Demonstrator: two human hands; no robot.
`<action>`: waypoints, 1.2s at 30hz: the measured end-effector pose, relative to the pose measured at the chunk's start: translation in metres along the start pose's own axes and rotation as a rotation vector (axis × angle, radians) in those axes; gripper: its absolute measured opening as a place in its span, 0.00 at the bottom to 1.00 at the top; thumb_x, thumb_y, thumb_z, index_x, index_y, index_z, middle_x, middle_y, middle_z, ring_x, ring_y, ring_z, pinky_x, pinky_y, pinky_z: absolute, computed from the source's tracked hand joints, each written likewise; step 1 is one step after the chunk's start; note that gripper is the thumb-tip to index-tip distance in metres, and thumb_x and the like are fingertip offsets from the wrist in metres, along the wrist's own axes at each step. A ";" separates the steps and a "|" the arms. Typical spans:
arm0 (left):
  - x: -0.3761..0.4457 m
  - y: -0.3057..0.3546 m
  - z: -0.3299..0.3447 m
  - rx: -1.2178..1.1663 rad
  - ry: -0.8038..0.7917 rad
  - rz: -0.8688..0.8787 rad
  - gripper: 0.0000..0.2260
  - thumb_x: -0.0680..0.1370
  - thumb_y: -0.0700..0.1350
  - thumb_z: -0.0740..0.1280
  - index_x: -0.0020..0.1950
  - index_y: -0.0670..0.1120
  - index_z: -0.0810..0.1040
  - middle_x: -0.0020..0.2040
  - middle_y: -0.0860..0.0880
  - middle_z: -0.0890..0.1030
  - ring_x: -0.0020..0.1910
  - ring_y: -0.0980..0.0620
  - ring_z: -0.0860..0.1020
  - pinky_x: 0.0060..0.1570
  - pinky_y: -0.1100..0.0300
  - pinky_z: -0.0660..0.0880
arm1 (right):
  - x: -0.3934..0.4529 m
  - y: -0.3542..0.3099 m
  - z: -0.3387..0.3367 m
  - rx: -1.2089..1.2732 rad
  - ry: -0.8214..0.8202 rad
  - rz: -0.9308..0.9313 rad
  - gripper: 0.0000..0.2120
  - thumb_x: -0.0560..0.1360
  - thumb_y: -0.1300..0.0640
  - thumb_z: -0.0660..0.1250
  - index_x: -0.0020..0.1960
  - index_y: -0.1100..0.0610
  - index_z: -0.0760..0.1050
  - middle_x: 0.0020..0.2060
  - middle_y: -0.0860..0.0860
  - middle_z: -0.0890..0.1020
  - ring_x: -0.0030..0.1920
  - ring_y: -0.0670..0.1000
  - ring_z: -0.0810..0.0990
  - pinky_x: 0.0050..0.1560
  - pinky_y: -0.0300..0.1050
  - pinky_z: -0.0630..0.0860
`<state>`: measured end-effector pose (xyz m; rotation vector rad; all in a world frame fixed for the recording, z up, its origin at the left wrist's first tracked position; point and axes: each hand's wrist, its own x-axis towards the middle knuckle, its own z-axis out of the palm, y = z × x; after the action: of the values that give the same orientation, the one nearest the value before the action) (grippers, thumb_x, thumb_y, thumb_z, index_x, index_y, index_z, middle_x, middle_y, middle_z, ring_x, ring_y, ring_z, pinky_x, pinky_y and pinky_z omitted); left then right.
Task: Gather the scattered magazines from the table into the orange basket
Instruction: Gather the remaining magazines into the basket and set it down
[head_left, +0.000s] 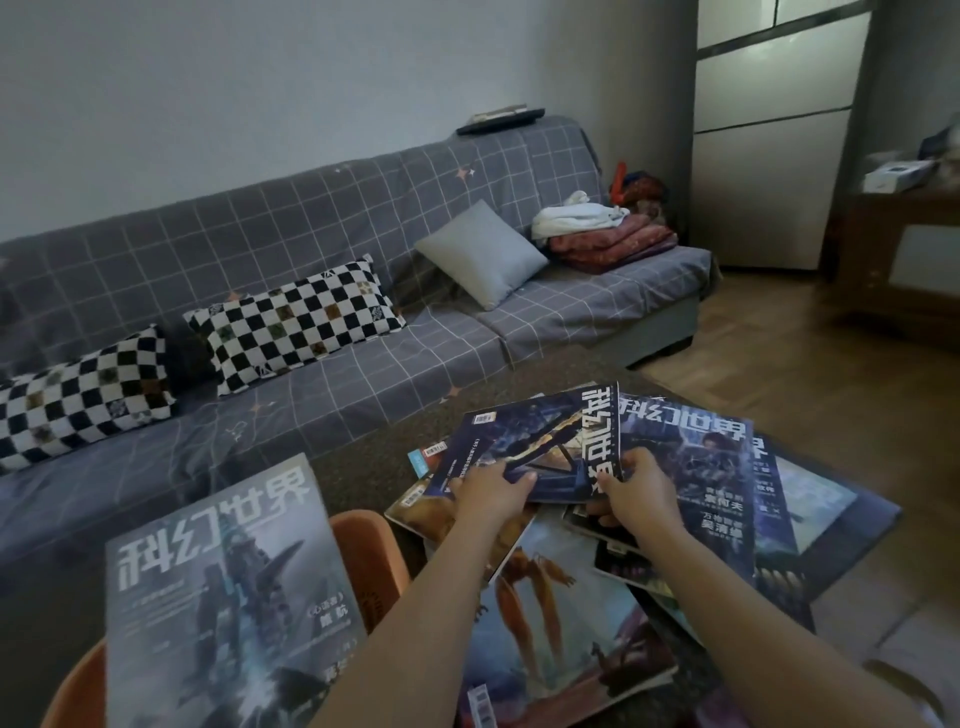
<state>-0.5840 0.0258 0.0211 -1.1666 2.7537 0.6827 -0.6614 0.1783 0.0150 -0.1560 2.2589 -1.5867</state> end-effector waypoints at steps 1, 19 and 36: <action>-0.007 0.001 0.001 -0.042 0.009 0.018 0.29 0.79 0.63 0.56 0.76 0.50 0.63 0.76 0.44 0.65 0.74 0.42 0.61 0.72 0.47 0.53 | -0.006 0.001 -0.003 0.010 -0.001 -0.032 0.15 0.77 0.60 0.64 0.61 0.54 0.66 0.41 0.53 0.82 0.30 0.47 0.83 0.25 0.40 0.75; -0.137 0.030 -0.025 -0.346 0.274 0.343 0.32 0.77 0.59 0.64 0.77 0.50 0.58 0.75 0.46 0.66 0.72 0.46 0.66 0.71 0.43 0.61 | -0.132 -0.050 -0.162 0.398 0.034 -0.277 0.06 0.76 0.62 0.64 0.44 0.54 0.78 0.25 0.52 0.75 0.22 0.46 0.66 0.20 0.36 0.64; -0.215 -0.087 -0.075 -1.137 0.398 0.049 0.10 0.76 0.50 0.70 0.46 0.44 0.77 0.44 0.45 0.83 0.41 0.48 0.81 0.36 0.56 0.76 | -0.182 -0.063 -0.075 0.292 -0.348 -0.365 0.08 0.74 0.54 0.67 0.48 0.59 0.80 0.39 0.54 0.86 0.39 0.52 0.85 0.38 0.43 0.77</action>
<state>-0.3632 0.0840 0.1069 -1.4505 2.6067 2.4295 -0.5282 0.2761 0.1386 -0.7381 1.7815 -1.8760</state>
